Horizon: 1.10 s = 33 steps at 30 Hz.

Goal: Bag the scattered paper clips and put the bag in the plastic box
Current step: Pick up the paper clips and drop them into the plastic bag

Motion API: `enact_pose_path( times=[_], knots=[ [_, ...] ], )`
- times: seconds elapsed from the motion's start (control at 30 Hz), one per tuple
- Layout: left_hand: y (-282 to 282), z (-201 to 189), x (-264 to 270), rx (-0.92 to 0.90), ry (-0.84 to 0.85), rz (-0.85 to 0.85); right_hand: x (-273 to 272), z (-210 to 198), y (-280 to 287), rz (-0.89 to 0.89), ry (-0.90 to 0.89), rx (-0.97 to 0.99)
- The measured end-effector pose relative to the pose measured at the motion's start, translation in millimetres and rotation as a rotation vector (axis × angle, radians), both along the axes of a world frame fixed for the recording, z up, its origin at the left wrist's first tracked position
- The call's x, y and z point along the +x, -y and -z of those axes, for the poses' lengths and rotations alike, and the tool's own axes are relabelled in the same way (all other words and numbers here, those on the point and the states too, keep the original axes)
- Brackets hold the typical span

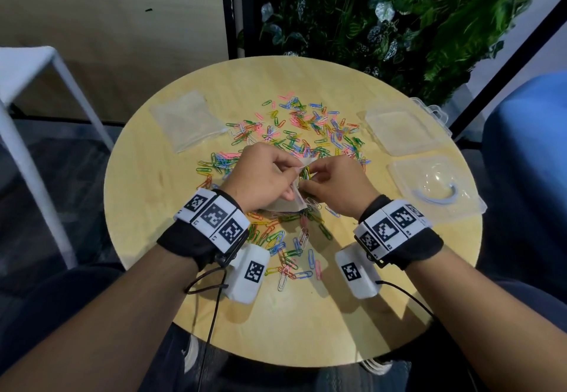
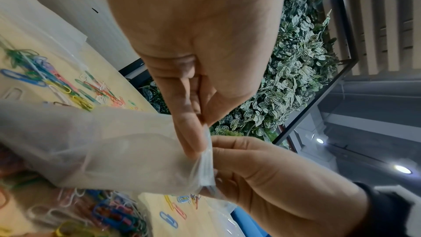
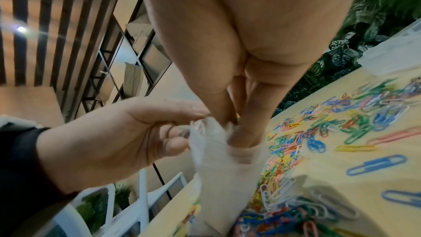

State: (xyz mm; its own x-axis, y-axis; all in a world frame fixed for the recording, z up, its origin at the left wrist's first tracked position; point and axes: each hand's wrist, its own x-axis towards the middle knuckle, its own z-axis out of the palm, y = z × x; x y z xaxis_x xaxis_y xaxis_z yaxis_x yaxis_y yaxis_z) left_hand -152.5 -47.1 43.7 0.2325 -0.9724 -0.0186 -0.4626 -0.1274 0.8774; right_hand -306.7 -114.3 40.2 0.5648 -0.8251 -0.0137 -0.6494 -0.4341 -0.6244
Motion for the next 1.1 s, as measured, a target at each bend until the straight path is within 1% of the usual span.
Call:
enact_pose_path(
  times=[0.03, 0.13, 0.17, 0.2, 0.3, 0.43, 0.5, 0.57, 0.63, 0.7, 0.77, 0.8, 0.83, 0.87, 0.9, 0.97, 1.0, 1.03, 1.07, 1.1],
  knots=[
    [-0.3, 0.1, -0.6, 0.001, 0.004, 0.005, 0.1, -0.5, 0.5, 0.003, 0.003, 0.031],
    [-1.5, 0.8, -0.4, 0.000, 0.019, 0.009, -0.8, -2.5, 0.5, -0.022, 0.053, 0.303],
    [-1.1, 1.1, 0.2, 0.000, 0.021, 0.007, -1.8, -3.0, 0.4, -0.029, 0.061, 0.349],
    [-0.9, 1.4, 0.8, 0.001, 0.017, 0.006, -3.0, -3.2, 0.4, -0.029, 0.066, 0.351],
    [-0.6, 0.9, 1.7, 0.007, -0.017, 0.011, -6.2, -3.5, -0.9, -0.023, 0.076, 0.228],
    [-2.7, -0.5, 0.5, 0.008, -0.029, 0.033, -2.8, -5.0, -7.0, -0.061, 0.000, -0.067],
    [-2.6, -0.5, 1.2, 0.002, -0.028, 0.029, -0.7, -7.0, -8.5, -0.080, -0.070, -0.085],
    [-1.8, -1.0, 3.3, -0.004, -0.020, 0.014, -1.0, -10.5, -10.5, -0.103, -0.104, 0.003],
    [-0.9, -1.8, 6.5, -0.003, -0.013, -0.002, -3.4, -14.3, -16.1, -0.155, -0.056, 0.034],
    [-1.4, -3.5, 10.9, -0.004, -0.022, -0.019, -10.2, -18.4, -22.6, -0.204, 0.088, -0.010],
    [-3.1, -6.2, 18.0, -0.011, -0.040, -0.038, -24.9, -24.7, -25.4, -0.189, 0.259, -0.019],
    [-4.1, -8.0, 22.1, -0.013, -0.052, -0.049, -35.1, -27.5, -24.8, -0.166, 0.295, -0.022],
    [-5.4, -9.1, 25.6, -0.014, -0.069, -0.059, -46.9, -29.6, -24.3, -0.137, 0.280, -0.018],
    [-7.0, -11.2, 28.5, -0.019, -0.084, -0.065, -59.7, -28.7, -22.7, -0.102, 0.202, -0.006],
    [-8.6, -13.6, 30.8, -0.028, -0.094, -0.067, -71.2, -26.4, -21.7, -0.070, 0.062, 0.019],
    [-12.8, -18.7, 32.9, -0.049, -0.096, -0.066, -87.7, -14.6, -24.3, -0.034, -0.306, 0.097],
    [-14.7, -21.0, 33.3, -0.056, -0.095, -0.062, -90.5, -7.7, -28.1, -0.045, -0.460, 0.123],
    [-16.3, -22.3, 33.7, -0.061, -0.095, -0.059, -91.3, -0.8, -32.8, -0.065, -0.559, 0.137],
    [-17.6, -23.4, 34.4, -0.067, -0.097, -0.057, -89.7, 4.5, -37.8, -0.080, -0.600, 0.147],
    [-18.5, -23.8, 35.2, -0.073, -0.101, -0.058, -85.6, 7.5, -43.8, -0.079, -0.594, 0.159]
  ],
)
